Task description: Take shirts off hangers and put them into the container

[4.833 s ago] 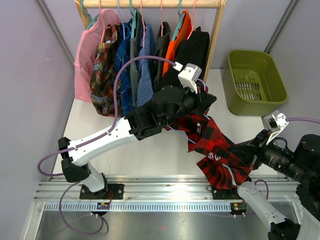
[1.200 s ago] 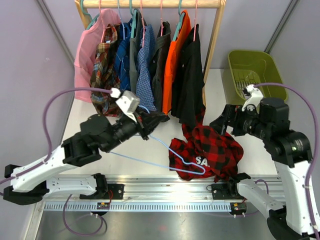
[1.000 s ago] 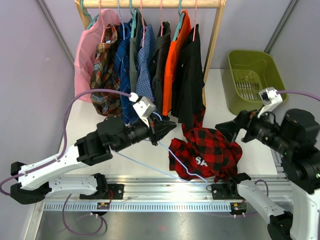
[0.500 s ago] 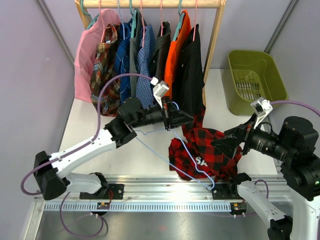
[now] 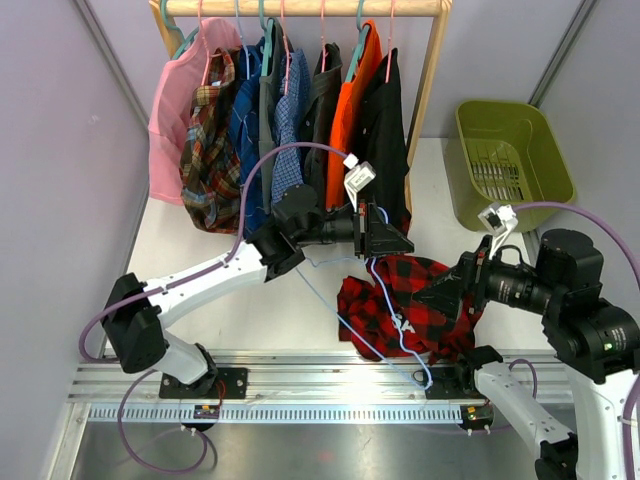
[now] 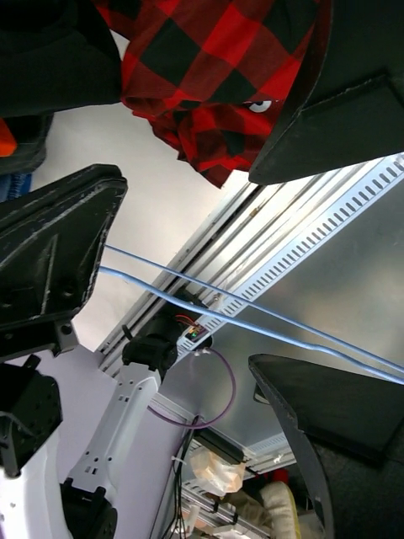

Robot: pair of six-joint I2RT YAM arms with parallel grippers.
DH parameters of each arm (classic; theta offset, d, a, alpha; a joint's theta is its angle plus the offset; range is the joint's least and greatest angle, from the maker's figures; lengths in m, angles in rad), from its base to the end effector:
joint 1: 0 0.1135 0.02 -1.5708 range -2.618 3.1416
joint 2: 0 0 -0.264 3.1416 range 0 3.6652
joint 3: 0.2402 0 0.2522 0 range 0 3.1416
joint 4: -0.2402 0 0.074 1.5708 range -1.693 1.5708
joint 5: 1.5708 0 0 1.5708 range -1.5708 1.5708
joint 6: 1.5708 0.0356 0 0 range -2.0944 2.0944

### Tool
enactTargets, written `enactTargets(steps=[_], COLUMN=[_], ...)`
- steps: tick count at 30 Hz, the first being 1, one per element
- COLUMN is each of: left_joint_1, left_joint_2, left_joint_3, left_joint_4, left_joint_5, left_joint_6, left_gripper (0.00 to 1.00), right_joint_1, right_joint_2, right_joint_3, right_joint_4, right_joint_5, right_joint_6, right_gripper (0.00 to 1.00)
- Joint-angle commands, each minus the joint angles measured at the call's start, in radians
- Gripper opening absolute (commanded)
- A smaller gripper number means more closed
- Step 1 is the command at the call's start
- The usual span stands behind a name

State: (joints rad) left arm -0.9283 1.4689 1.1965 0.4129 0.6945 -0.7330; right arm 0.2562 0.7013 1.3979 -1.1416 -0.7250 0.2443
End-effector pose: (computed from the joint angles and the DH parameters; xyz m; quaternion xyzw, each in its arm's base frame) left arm 0.1888 -0.2903 0.3822 0.3158 0.5886 -0.6747 0.3140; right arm 0.0507 0.0377 0.4437 -0.1939 0.7896 0.4141 0.4092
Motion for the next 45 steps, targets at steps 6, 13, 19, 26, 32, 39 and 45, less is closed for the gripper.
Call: enactTargets(steps=[6, 13, 19, 26, 32, 39, 45], left_joint_1=[-0.010, -0.023, -0.024, -0.029, -0.033, -0.053, -0.053], left_joint_2=[0.097, 0.157, 0.171, 0.180, 0.203, 0.268, 0.309], left_joint_3=[0.149, 0.216, 0.245, 0.275, 0.302, 0.397, 0.456], left_joint_4=[0.009, -0.046, -0.065, -0.097, -0.117, -0.172, -0.206], left_joint_5=[-0.009, -0.029, -0.036, -0.043, -0.058, -0.082, -0.108], left_joint_6=[0.017, 0.032, 0.035, 0.044, 0.041, 0.038, 0.038], left_gripper=[0.00, 0.00, 0.00, 0.00, 0.00, 0.00, 0.00], right_joint_1=[0.002, 0.002, 0.002, 0.002, 0.003, 0.003, 0.005], right_joint_2=[-0.017, -0.002, 0.033, 0.069, 0.081, 0.087, 0.086], right_joint_3=[-0.048, -0.057, -0.059, -0.060, -0.063, -0.063, -0.060], right_joint_4=[0.029, 0.049, -0.003, -0.035, -0.023, -0.018, -0.033], right_joint_5=[-0.063, -0.077, -0.011, 0.071, 0.065, 0.064, 0.107], right_joint_6=[0.039, 0.055, 0.030, 0.023, 0.024, 0.024, 0.020], right_gripper=[0.87, 0.85, 0.82, 0.79, 0.59, 0.51, 0.12])
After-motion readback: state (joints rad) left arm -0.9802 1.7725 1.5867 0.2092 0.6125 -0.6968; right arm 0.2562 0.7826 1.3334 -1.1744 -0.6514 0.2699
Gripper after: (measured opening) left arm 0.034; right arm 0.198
